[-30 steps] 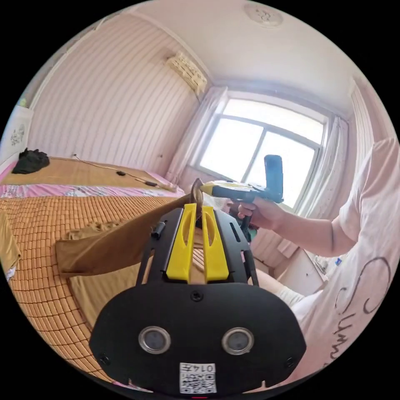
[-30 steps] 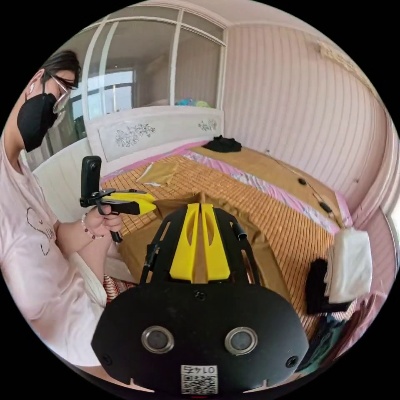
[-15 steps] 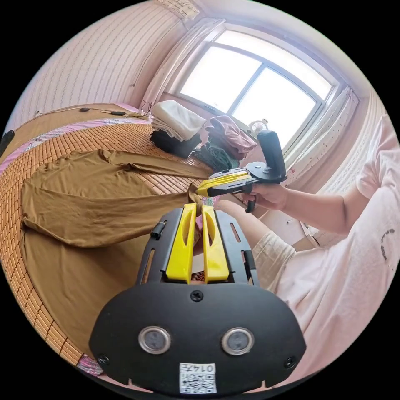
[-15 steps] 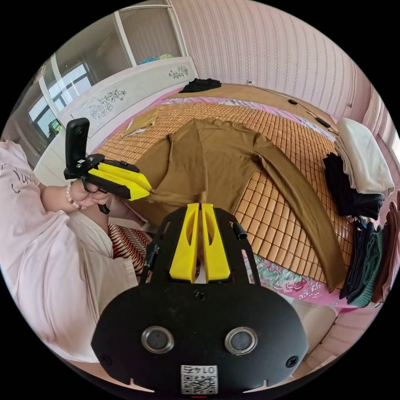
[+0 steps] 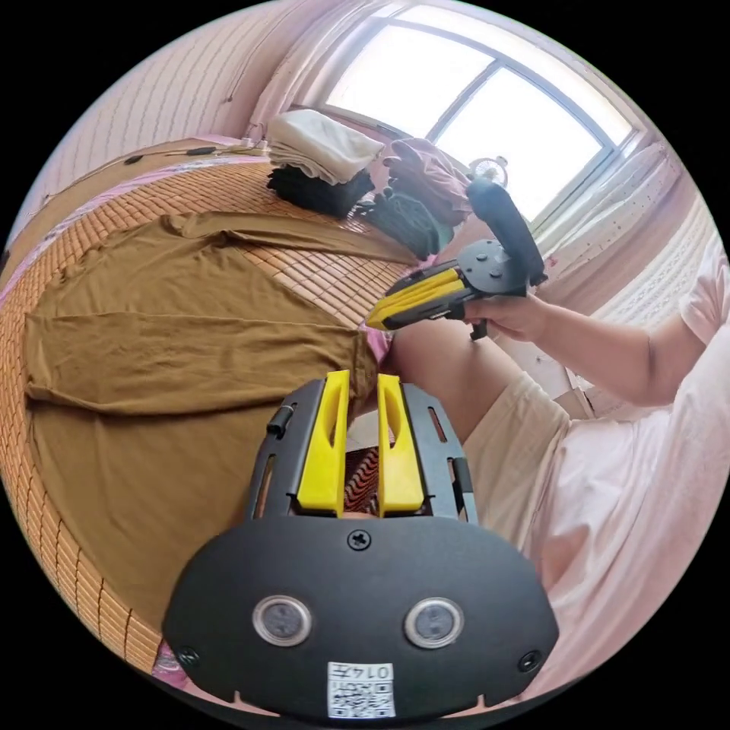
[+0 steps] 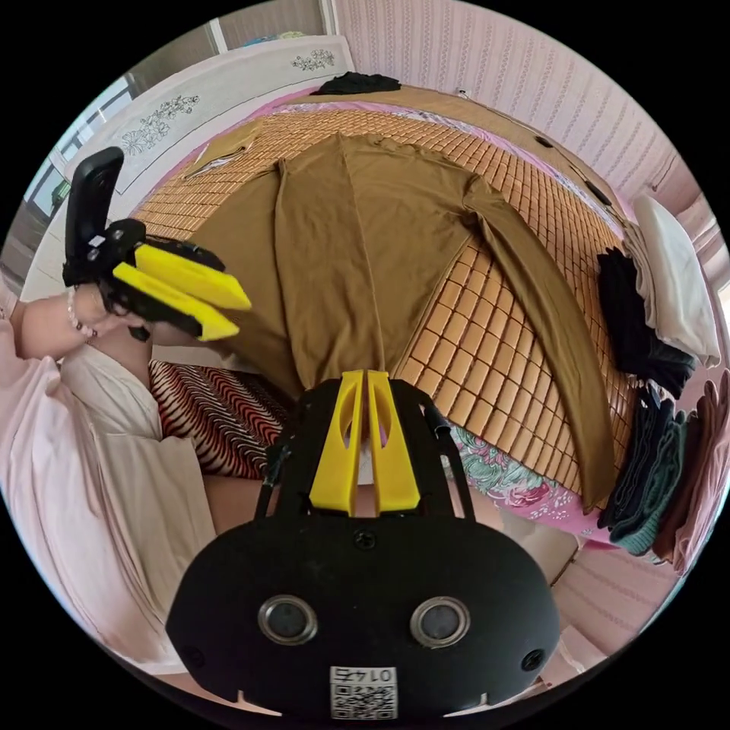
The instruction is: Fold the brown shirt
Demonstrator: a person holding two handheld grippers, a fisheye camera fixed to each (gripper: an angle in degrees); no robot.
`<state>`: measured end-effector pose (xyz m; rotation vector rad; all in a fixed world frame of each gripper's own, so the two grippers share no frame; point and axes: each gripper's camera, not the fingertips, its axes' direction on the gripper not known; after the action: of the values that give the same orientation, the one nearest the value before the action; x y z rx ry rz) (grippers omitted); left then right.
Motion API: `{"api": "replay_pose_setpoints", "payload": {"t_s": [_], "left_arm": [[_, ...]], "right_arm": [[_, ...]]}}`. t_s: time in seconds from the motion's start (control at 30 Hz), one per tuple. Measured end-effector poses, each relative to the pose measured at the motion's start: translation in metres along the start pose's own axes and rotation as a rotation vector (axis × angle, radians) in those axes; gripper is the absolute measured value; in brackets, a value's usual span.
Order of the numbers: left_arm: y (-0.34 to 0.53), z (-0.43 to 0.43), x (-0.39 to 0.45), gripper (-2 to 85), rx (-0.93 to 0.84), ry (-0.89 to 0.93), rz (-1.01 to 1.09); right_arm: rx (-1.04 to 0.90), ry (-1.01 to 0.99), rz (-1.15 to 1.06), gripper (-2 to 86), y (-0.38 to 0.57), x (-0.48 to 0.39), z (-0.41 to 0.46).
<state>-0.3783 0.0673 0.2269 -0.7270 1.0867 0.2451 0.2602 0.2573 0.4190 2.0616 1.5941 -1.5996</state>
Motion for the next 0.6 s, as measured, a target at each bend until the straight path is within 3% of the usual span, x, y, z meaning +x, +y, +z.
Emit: {"api": "replay_pose_setpoints", "payload": {"t_s": [0.13,0.27,0.47,0.6], "left_arm": [[0.003,-0.043,-0.075,6.0,0.094,-0.127,-0.230],[0.030,-0.093,-0.141,5.6,0.165,-0.343,-0.455],[0.027,-0.115,-0.187,6.0,0.147,-0.573,-0.504],[0.005,-0.107,-0.216,6.3,0.128,-0.580,-0.495]], "right_arm": [[0.000,-0.012,-0.074,-0.4,-0.022,0.000,0.016],[0.030,-0.184,-0.137,0.7,-0.044,-0.006,0.028],[0.101,-0.212,-0.277,4.6,-0.088,-0.027,0.045],[0.196,-0.213,-0.372,7.0,-0.154,-0.022,0.046]]}}
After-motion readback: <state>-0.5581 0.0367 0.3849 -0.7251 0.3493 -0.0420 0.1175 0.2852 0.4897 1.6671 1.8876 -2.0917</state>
